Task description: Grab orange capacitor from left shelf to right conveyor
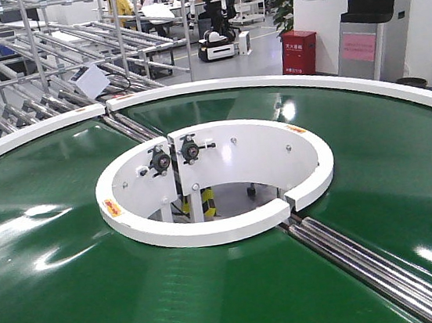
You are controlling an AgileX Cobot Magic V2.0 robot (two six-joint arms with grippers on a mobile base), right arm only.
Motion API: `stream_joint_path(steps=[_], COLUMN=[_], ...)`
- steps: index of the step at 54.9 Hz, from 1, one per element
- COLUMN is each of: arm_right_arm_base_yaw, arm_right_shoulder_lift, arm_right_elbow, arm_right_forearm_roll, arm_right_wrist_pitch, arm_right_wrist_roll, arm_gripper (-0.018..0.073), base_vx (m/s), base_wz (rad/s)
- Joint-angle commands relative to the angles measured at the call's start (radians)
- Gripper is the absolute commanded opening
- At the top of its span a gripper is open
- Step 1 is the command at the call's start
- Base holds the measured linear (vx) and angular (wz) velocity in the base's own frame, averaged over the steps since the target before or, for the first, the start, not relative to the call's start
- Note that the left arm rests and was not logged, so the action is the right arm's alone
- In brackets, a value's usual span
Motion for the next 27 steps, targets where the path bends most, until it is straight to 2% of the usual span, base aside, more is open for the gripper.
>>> stream_joint_path(steps=[1, 27], arm_right_arm_base_yaw=[-0.007, -0.007], arm_right_shoulder_lift=[-0.015, -0.015], arm_right_elbow=[0.009, 0.009], arm_right_forearm_roll=[-0.004, -0.004], arm_right_wrist_pitch=[-0.07, -0.07], arm_right_wrist_roll=[-0.008, -0.008], arm_gripper=[0.0042, 0.0042], base_vx=[0.0, 0.0], base_wz=[0.0, 0.0])
